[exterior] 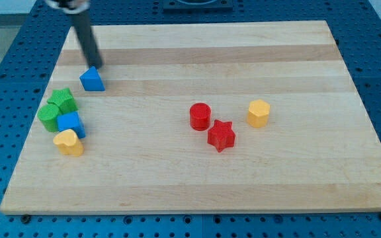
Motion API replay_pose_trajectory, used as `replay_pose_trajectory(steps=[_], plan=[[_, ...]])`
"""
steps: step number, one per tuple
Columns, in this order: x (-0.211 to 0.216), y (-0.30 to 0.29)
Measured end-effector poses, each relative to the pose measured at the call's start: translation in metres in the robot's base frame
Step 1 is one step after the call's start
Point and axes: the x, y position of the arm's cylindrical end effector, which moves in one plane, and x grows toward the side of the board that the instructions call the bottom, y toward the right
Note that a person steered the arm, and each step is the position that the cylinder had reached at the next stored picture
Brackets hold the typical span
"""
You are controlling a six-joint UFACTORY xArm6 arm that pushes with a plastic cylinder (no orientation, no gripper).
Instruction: Adjust the green blocks in between the blue blocks
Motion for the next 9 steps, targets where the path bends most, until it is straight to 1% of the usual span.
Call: replay_pose_trajectory(steps=[1,2,3,4,6,7,8,9], plan=[[0.022,-0.053],[0.058,-0.053],[0.150,-0.047],[0.164,-0.046],[0.123,-0.045],[0.114,-0.045],[0.117,-0.054],[0.138,-0.054]])
